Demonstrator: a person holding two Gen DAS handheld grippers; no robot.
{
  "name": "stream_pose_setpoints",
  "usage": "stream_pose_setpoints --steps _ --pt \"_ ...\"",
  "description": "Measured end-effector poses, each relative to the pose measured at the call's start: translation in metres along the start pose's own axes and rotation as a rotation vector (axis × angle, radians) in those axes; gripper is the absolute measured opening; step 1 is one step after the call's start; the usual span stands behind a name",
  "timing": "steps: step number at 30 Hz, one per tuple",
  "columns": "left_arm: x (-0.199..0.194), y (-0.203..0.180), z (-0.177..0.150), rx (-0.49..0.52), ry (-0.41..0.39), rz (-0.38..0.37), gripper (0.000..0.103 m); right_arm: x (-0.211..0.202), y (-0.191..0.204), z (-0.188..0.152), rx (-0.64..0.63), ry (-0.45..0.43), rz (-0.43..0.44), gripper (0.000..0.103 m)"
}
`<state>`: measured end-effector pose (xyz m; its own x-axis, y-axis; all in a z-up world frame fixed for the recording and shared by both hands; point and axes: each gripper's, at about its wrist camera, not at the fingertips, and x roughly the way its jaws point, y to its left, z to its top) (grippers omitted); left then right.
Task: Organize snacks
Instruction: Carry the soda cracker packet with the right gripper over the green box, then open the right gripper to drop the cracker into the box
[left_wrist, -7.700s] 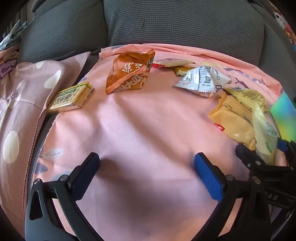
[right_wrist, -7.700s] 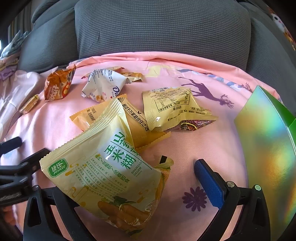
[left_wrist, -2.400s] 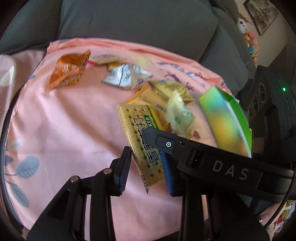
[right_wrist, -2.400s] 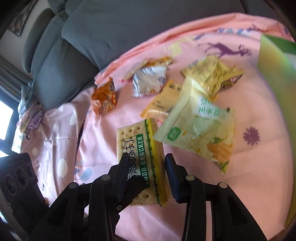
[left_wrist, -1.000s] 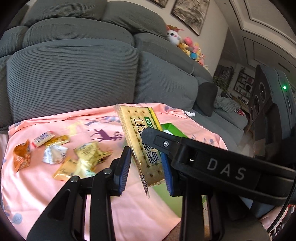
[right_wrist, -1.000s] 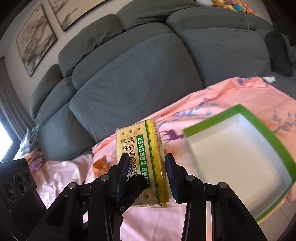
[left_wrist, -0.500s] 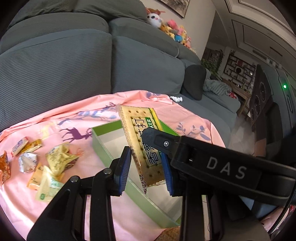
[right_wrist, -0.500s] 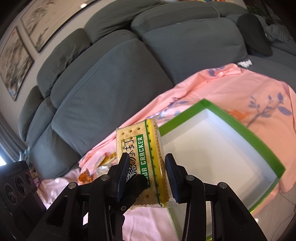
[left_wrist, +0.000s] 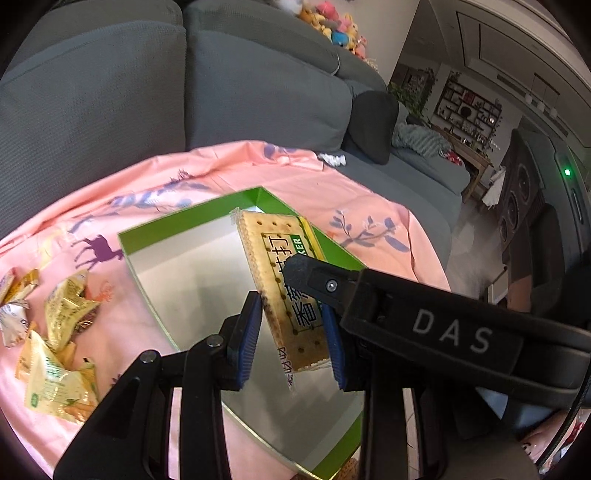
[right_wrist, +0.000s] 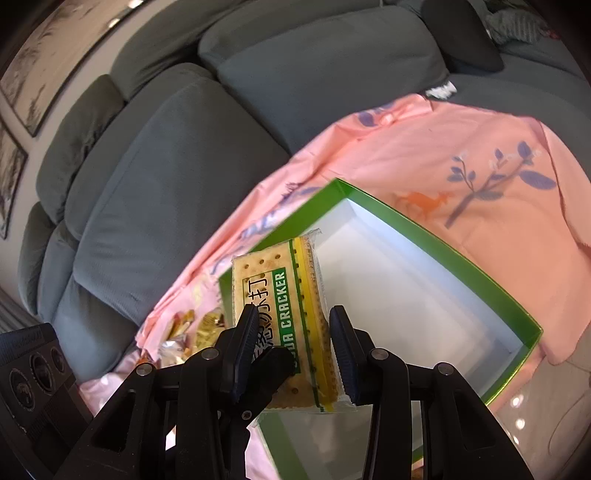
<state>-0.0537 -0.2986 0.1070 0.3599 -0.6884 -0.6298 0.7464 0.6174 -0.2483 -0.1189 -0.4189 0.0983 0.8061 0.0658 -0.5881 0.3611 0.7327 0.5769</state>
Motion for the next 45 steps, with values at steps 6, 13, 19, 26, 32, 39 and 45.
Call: stream_pose_setpoints --steps 6,13,19,26,32,39,45 --pt "0.017 0.002 -0.002 -0.02 0.056 -0.017 0.032 0.01 -0.012 0.001 0.028 0.044 -0.031 0.043" --pt "0.038 0.007 -0.007 -0.062 0.146 -0.038 0.033 0.025 -0.024 0.0 0.059 0.123 -0.076 0.043" --pt "0.048 0.006 -0.014 -0.071 0.2 -0.051 0.034 0.033 -0.03 -0.002 0.07 0.167 -0.129 0.043" --pt "0.052 0.001 -0.016 -0.073 0.221 -0.066 0.034 0.032 -0.034 -0.001 0.08 0.169 -0.168 0.043" --pt "0.024 0.007 -0.013 -0.092 0.151 -0.057 0.043 0.015 -0.025 0.002 0.061 0.067 -0.144 0.065" --pt "-0.058 0.048 -0.023 -0.172 0.007 0.062 0.067 0.003 0.013 -0.001 -0.04 0.008 0.001 0.082" --pt "-0.136 0.113 -0.053 -0.36 -0.068 0.273 0.078 0.026 0.075 -0.022 -0.213 0.104 0.11 0.087"
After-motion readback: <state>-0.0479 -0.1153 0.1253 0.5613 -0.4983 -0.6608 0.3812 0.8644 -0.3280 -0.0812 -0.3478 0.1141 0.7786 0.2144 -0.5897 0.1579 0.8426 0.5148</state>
